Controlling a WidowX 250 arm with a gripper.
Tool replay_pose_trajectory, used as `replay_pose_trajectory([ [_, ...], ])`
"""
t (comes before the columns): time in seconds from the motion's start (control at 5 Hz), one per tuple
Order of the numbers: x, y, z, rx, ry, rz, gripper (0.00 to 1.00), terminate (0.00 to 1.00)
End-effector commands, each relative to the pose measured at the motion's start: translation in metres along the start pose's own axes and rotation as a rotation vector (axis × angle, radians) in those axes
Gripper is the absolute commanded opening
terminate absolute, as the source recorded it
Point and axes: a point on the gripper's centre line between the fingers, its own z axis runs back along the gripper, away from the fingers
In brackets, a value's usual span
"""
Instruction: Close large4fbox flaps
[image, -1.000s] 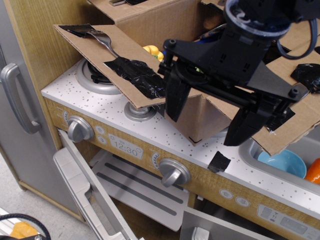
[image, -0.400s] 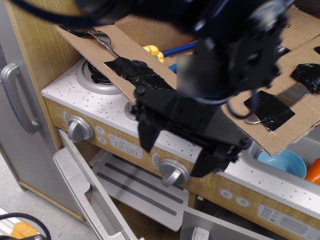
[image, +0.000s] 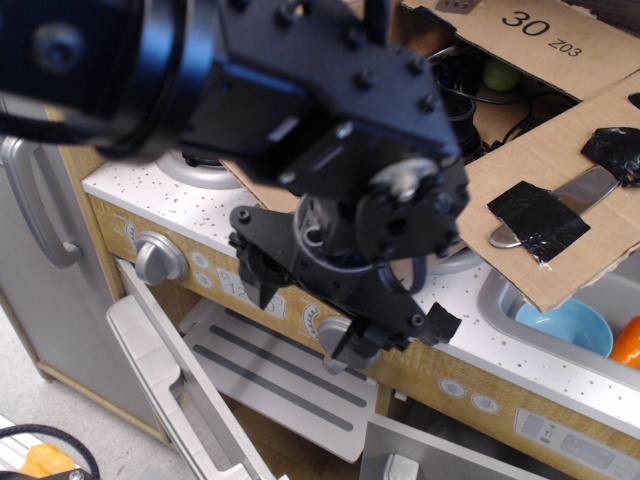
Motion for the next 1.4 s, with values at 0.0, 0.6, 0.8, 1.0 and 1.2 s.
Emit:
replay_pose_trajectory([
  [0.0,0.014,0.036,-0.001,0.131,-0.088,-0.082,1.00,0.00],
  [0.6,0.067,0.049,0.045,0.284,-0.120,-0.272,1.00,0.00],
  [0.8,0.088,0.054,0.058,0.310,-0.148,-0.328,1.00,0.00],
  [1.0,0.110,0.060,0.067,0.275,-0.187,-0.353,1.00,0.00],
  [1.2,0.131,0.056,0.074,0.229,-0.265,-0.346,1.00,0.00],
])
